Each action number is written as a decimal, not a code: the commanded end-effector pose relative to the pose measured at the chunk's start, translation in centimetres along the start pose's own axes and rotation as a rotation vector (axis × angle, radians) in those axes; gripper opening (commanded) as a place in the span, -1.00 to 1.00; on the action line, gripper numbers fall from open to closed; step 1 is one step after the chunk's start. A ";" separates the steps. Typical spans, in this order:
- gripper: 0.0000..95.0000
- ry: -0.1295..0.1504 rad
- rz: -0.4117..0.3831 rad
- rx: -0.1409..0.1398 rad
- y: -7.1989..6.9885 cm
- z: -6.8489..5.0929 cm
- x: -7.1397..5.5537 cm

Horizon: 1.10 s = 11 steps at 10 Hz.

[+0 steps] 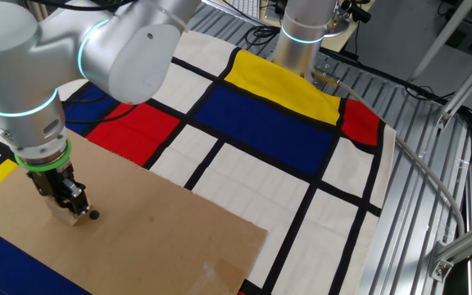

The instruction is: Hold a small block with the gripper and sweep it from left to right on the table

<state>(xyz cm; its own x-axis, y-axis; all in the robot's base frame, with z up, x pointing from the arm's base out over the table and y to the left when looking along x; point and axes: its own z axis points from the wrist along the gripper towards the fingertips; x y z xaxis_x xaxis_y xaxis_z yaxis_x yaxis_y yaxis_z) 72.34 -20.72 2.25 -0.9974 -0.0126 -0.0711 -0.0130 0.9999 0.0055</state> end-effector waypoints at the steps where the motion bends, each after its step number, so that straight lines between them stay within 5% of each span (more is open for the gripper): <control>1: -1.00 -0.002 0.003 -0.001 0.0 0.1 0.0; 8: -1.00 0.005 0.011 0.028 1.3 0.1 -0.1; 11: -1.00 0.001 0.020 0.019 1.8 0.3 0.1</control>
<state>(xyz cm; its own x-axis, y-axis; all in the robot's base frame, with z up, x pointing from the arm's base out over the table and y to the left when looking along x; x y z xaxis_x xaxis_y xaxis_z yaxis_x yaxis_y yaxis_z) 72.26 -18.88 2.12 -0.9977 0.0065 -0.0668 0.0066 1.0000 -0.0010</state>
